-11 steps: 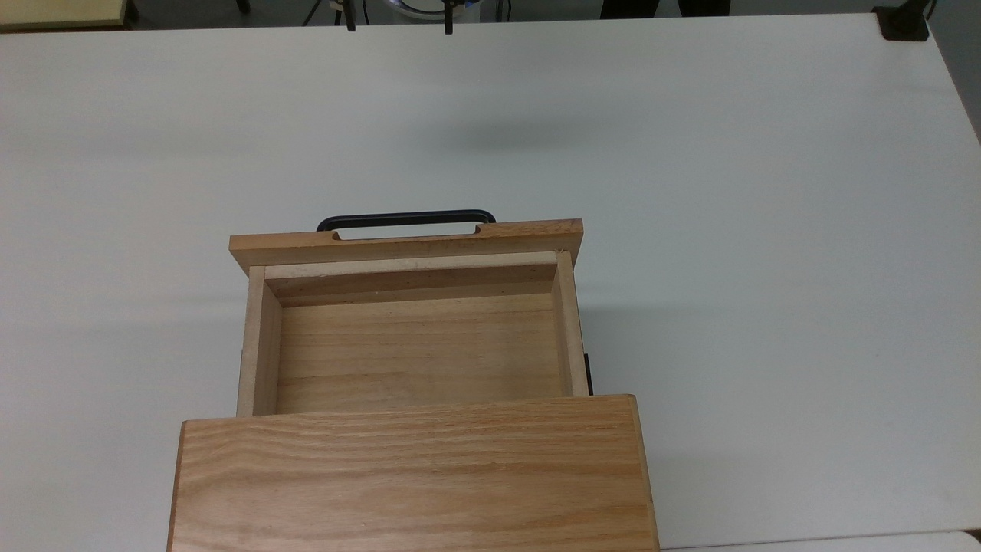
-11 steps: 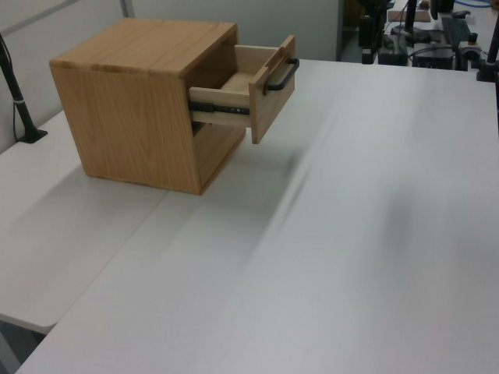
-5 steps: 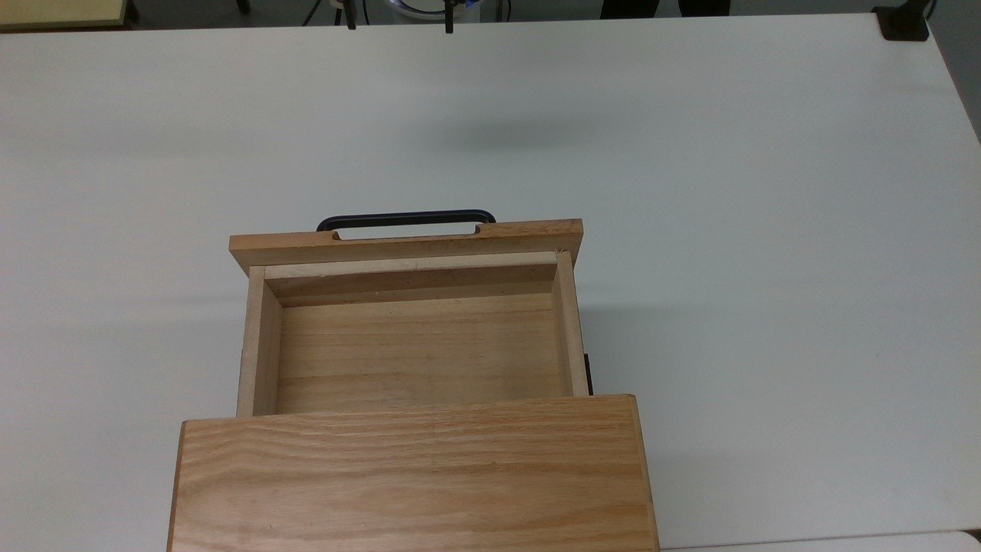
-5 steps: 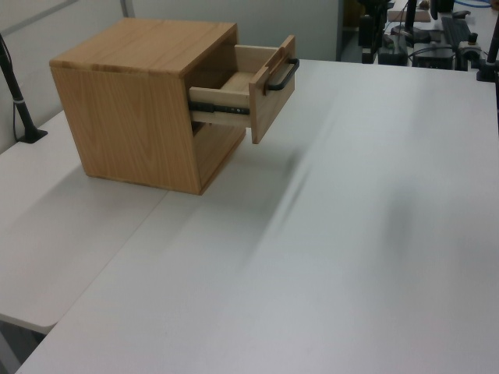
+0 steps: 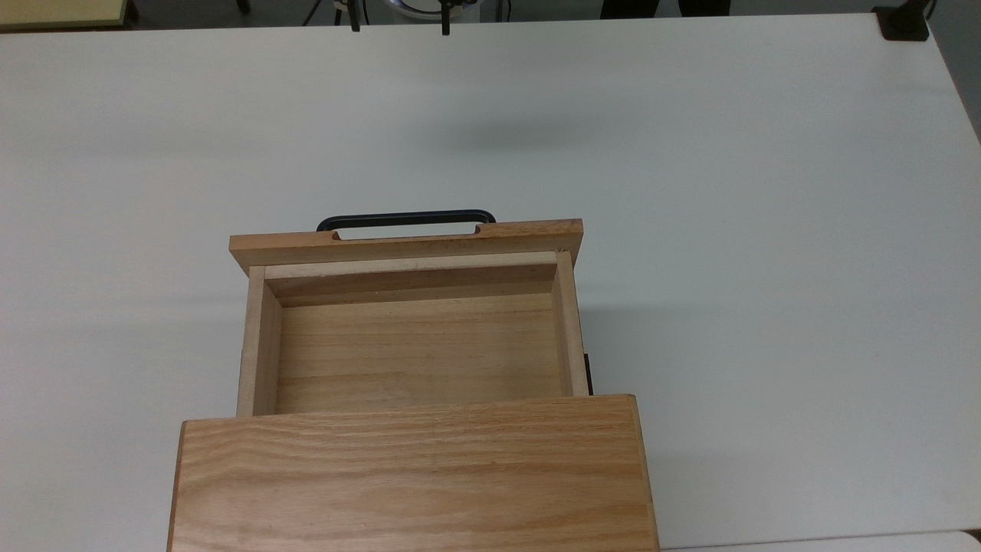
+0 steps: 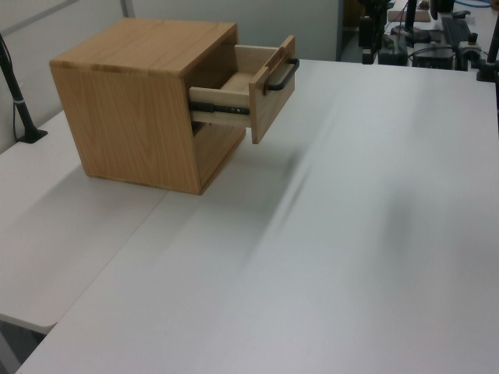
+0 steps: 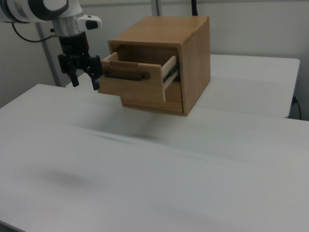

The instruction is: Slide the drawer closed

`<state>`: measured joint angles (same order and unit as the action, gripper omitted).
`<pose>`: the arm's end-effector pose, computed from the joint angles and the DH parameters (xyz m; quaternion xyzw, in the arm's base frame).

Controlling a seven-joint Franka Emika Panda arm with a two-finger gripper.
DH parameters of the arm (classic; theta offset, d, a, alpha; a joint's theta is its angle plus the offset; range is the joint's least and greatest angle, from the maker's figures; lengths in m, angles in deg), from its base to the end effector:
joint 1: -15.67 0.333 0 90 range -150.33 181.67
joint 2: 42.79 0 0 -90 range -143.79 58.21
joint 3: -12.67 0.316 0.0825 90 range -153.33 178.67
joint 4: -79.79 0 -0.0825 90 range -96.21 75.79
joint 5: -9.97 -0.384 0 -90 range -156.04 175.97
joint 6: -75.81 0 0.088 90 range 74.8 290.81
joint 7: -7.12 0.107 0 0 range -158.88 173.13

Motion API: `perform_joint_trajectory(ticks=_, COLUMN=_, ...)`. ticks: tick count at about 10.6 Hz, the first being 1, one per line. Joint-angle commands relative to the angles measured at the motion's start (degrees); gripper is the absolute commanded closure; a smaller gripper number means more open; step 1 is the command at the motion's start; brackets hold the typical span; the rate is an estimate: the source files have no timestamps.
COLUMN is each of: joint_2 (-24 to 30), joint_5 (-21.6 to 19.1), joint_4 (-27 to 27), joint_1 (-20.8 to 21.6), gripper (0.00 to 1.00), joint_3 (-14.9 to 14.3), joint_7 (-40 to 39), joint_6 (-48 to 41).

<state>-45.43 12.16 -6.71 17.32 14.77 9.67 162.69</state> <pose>0.5625 0.0321 0.6228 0.9996 0.0098 -0.0187 0.0193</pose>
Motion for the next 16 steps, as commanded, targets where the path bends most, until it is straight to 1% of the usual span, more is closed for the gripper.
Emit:
perform_joint_trajectory(ticks=1, joint_2=0.53, joint_5=-0.61, joint_4=-0.68, joint_1=0.37, gripper=0.57, joint_3=-0.16, joint_7=0.53, joint_6=-0.23)
perform_joint_trajectory(ticks=3, joint_2=0.18, joint_5=-0.69, joint_4=-0.68, joint_1=0.55, gripper=0.89, joint_3=-0.07, joint_7=0.09, joint_6=0.03)
perform_joint_trajectory(ticks=4, joint_2=0.09, joint_5=-0.96, joint_4=-0.68, joint_1=0.29, gripper=1.0, joint_3=-0.07, joint_7=0.09, joint_6=0.39)
perform_joint_trajectory(ticks=7, joint_2=-0.34, joint_5=-1.13, joint_4=-0.77, joint_1=0.37, gripper=1.0, joint_3=-0.07, joint_7=0.01, joint_6=1.17)
perform_joint_trajectory(ticks=9, joint_2=-1.92, joint_5=-1.22, joint_4=-0.6, joint_1=0.11, gripper=1.0, joint_3=-0.25, joint_7=-0.26, joint_6=4.16)
perform_joint_trajectory(ticks=11, joint_2=-4.82, joint_5=-1.05, joint_4=-0.33, joint_1=0.2, gripper=1.0, joint_3=-0.25, joint_7=-0.26, joint_6=6.18)
perform_joint_trajectory(ticks=14, joint_2=-7.37, joint_5=-1.05, joint_4=-0.07, joint_1=0.37, gripper=1.0, joint_3=-0.25, joint_7=0.18, joint_6=9.7)
perform_joint_trajectory(ticks=16, joint_2=-10.79, joint_5=-1.13, joint_4=2.03, joint_1=0.64, gripper=1.0, joint_3=-0.08, joint_7=0.7, joint_6=13.9)
